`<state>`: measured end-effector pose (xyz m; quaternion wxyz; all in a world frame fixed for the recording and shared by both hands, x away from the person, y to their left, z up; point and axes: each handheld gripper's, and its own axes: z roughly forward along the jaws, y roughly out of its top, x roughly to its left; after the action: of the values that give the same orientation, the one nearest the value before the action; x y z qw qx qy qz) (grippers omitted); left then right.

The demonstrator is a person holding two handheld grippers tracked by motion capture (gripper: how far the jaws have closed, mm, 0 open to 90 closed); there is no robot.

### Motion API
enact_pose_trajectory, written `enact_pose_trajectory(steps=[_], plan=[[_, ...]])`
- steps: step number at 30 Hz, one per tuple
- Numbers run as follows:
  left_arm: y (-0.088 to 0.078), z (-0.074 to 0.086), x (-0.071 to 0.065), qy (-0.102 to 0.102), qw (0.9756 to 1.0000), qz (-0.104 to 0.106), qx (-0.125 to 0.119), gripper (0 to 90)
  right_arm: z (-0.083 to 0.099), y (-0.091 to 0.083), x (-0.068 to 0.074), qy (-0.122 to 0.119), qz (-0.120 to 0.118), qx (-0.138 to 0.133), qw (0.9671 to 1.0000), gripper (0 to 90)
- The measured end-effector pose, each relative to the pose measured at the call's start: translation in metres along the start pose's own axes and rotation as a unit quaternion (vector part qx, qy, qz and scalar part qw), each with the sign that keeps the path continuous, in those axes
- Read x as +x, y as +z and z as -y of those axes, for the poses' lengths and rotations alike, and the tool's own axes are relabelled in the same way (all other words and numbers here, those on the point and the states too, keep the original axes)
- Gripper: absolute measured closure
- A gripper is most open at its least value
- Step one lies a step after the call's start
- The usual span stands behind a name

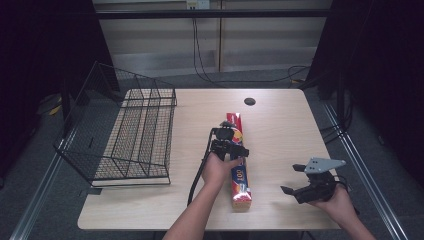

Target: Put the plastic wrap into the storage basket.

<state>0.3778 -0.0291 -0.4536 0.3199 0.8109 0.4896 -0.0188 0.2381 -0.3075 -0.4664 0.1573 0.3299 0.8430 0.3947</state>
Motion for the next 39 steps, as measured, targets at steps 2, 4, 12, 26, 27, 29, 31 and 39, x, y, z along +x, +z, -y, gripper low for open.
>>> enact_pose_trajectory(steps=[2,4,12,26,27,29,31,39], plan=[[0.001,-0.001,0.001,0.001,1.0000,-0.004,0.005,21.8,0.000,0.000,0.000,0.001,-0.001,0.000,1.0000,11.2],[0.003,-0.001,0.000,-0.009,1.0000,-0.003,0.003,22.2,0.000,0.000,0.000,0.000,-0.002,-0.001,1.0000,11.3],[0.008,-0.003,0.000,-0.010,0.9997,-0.013,0.020,23.5,0.000,-0.001,0.000,0.001,0.000,-0.003,1.0000,11.4],[0.012,-0.006,0.005,-0.005,0.9993,-0.003,0.036,22.2,0.000,-0.001,0.000,0.003,0.000,-0.004,1.0000,11.7],[0.012,-0.006,0.005,-0.004,0.9993,-0.004,0.037,22.2,0.000,-0.001,0.000,0.003,0.000,-0.005,1.0000,11.7],[0.012,-0.007,0.006,0.003,0.9990,0.001,0.044,22.2,0.000,-0.002,-0.001,0.003,0.000,-0.005,1.0000,11.7],[0.012,-0.006,0.005,-0.003,0.9992,-0.001,0.040,22.1,0.000,-0.002,-0.001,0.003,-0.002,-0.006,1.0000,11.7],[0.013,-0.006,0.004,-0.022,0.9990,-0.003,0.038,23.3,0.000,-0.002,-0.001,0.003,-0.001,-0.005,1.0000,11.7]])
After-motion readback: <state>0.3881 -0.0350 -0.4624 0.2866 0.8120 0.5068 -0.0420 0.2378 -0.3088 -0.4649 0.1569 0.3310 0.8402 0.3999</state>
